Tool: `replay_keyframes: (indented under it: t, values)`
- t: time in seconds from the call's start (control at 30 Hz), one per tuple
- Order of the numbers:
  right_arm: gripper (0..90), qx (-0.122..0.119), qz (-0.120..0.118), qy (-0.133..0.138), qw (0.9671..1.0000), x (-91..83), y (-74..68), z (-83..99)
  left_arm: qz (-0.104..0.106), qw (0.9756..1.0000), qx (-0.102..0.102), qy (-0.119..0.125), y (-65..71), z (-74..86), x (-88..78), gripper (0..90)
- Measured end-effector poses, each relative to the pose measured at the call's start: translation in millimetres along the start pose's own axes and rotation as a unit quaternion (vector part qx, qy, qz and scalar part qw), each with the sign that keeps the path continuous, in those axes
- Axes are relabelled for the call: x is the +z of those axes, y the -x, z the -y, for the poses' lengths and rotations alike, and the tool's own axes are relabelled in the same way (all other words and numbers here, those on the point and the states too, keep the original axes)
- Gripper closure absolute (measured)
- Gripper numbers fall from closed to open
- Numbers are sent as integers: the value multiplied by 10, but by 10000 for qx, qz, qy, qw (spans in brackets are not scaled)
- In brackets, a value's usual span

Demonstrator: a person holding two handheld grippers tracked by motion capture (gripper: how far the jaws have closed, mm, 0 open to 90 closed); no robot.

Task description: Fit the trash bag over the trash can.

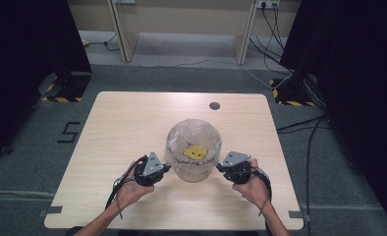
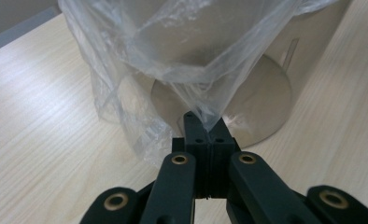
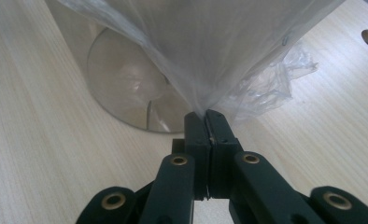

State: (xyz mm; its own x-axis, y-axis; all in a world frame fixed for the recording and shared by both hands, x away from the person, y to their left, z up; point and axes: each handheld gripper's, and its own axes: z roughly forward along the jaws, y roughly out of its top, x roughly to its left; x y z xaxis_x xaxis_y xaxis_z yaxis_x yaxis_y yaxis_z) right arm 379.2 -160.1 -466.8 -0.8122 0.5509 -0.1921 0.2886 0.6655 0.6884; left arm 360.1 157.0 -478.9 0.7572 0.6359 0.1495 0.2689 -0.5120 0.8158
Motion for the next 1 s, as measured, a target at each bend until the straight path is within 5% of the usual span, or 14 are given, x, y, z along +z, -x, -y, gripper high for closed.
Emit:
replay_keyframes:
  t: [0.17,0.2,0.43,0.6,0.73,0.83,1.0]
  values:
    - [900,3,19,-176,9998,52,-5,40,-3,9999,59,-123,-31,64,48,896]
    - [900,-3,-1,-258,9997,77,-12,52,-83,9994,214,-262,-30,112,121,896]
    - [900,125,-25,-343,9993,134,9,106,-43,9996,110,-259,-89,120,232,884]
    - [718,549,-214,-251,9979,-121,55,78,69,9995,-145,-258,-67,139,153,603]
    - [533,1087,-18,42,9941,-378,170,58,58,9989,-436,-133,-44,161,-12,441]
    - [426,1462,171,332,9886,-526,267,-24,91,9983,-572,-39,-27,156,-135,377]
    - [381,1485,310,708,9859,-648,373,-317,121,9974,-700,101,11,165,-310,358]
